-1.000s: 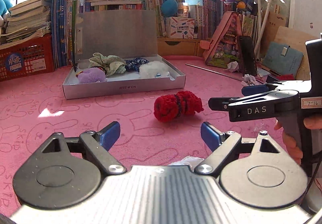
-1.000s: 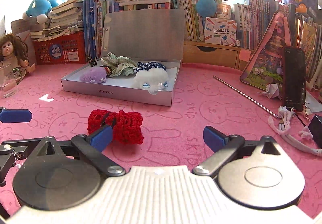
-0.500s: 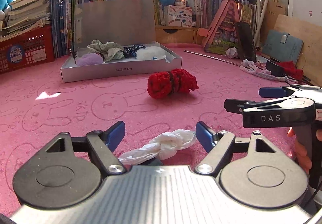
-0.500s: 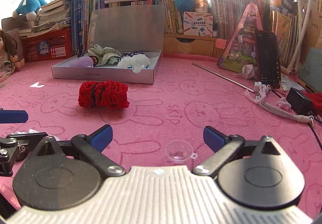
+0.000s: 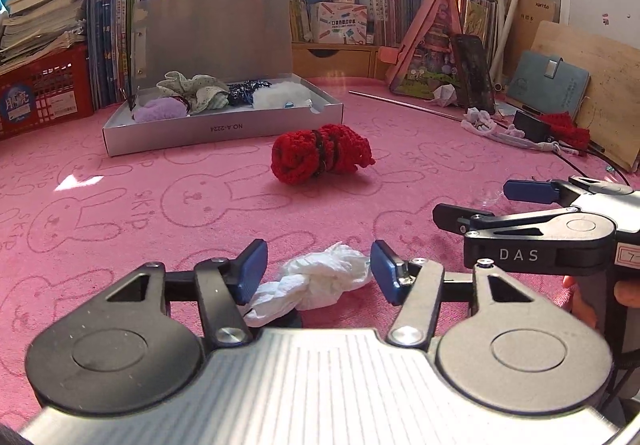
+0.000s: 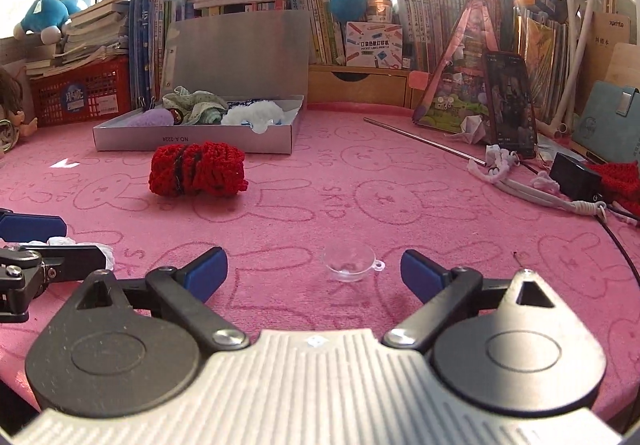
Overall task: Organize objects
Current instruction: 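Move the left gripper to the white plastic bag while the right gripper approaches the clear cup, then close the left gripper on the white plastic bag while the right gripper closes on the clear cup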
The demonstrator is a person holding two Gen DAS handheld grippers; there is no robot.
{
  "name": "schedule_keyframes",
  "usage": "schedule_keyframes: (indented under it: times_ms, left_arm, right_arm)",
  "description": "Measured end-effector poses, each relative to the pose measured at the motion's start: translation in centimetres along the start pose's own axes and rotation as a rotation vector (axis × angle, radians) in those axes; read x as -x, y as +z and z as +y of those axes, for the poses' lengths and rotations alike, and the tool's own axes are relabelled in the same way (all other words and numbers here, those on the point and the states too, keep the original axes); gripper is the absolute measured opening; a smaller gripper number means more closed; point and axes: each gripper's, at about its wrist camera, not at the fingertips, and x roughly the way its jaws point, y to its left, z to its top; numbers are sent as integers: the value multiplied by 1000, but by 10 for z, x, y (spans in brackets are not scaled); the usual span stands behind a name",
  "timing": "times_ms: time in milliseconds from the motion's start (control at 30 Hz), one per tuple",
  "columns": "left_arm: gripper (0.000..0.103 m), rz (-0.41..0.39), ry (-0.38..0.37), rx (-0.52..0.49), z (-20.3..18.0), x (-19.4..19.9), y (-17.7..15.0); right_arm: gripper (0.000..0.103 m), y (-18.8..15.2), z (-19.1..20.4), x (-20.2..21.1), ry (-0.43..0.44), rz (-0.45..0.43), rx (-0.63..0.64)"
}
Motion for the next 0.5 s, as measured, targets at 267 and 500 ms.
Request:
schedule_keyframes:
  times_ms: [267, 500]
  left_arm:
    - [63, -19, 5, -18, 0, 8, 5]
    - [62, 23, -24, -49, -1, 9, 0]
  right_arm:
    - [90, 1, 5, 0, 2, -8, 21]
    - [83, 3, 0, -6, -6, 7, 5]
